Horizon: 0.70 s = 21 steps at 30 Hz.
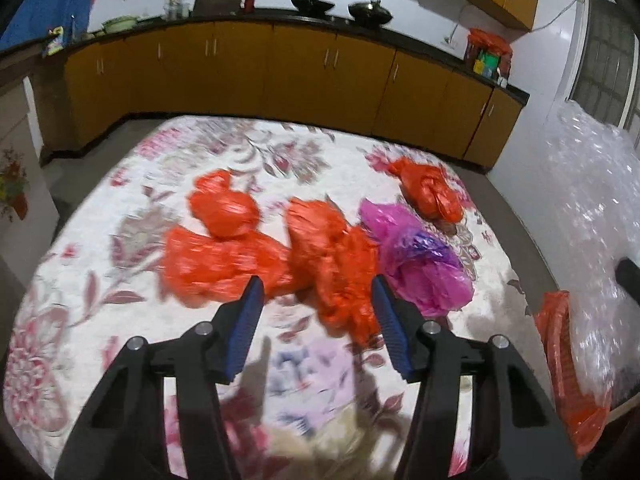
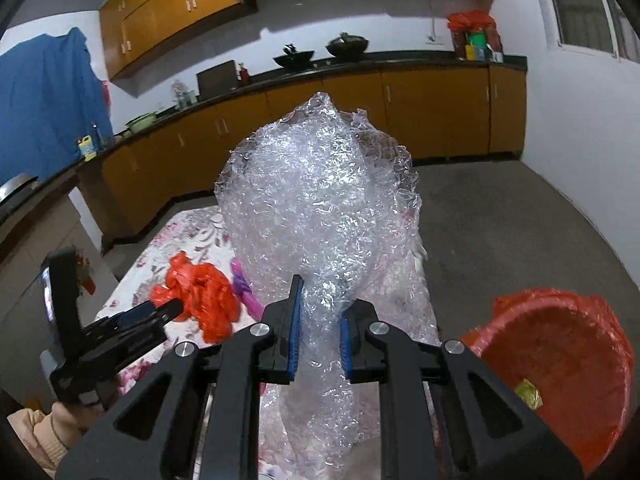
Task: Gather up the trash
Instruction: 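Grasp the clear bubble wrap with the right gripper and lift it, then grasp an orange bag with the left gripper while the right holds bubble wrap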
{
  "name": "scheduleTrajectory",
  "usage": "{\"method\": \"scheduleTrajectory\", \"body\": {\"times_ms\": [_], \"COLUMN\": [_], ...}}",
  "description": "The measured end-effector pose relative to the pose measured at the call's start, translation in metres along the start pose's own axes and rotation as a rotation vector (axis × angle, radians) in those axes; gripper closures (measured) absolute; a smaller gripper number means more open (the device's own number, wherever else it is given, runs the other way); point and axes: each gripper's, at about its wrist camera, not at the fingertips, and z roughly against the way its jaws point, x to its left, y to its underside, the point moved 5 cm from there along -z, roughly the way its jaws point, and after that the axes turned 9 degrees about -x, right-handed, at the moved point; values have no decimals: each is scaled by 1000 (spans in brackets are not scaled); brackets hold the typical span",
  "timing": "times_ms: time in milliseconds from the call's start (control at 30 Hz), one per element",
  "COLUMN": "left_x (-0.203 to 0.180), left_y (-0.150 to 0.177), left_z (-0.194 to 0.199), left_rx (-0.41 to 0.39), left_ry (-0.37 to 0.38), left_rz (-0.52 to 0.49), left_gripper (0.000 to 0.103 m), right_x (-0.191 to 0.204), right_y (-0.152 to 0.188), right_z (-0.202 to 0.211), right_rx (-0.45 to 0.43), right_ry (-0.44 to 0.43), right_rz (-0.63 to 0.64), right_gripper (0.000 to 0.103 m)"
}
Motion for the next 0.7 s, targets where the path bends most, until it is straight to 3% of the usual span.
{"method": "scheduleTrajectory", "body": {"times_ms": [100,200,267,467,700], "left_x": [-10,-17,-19,-24,-25], "left_y": [5,11,15,14,4], "left_z": [-17,-33,-40,-34,2], "left_rx": [32,62,81,53,-22], "left_ry": [-7,-21,-20,11,41], "left_rz": [-9,-35,-40,-53,-102], "left_gripper": [49,56,68,81,83], "right_x": [-10,-17,-19,-24,-26], "right_y": [4,7,9,12,8], "right_z": [-1,-2,-2,3,18], "right_rx": [13,23,27,25,-1], "right_ry": [12,22,26,38,42], "right_rz": [-11,-18,-20,-45,-62], "right_gripper": [86,86,86,86,86]}}
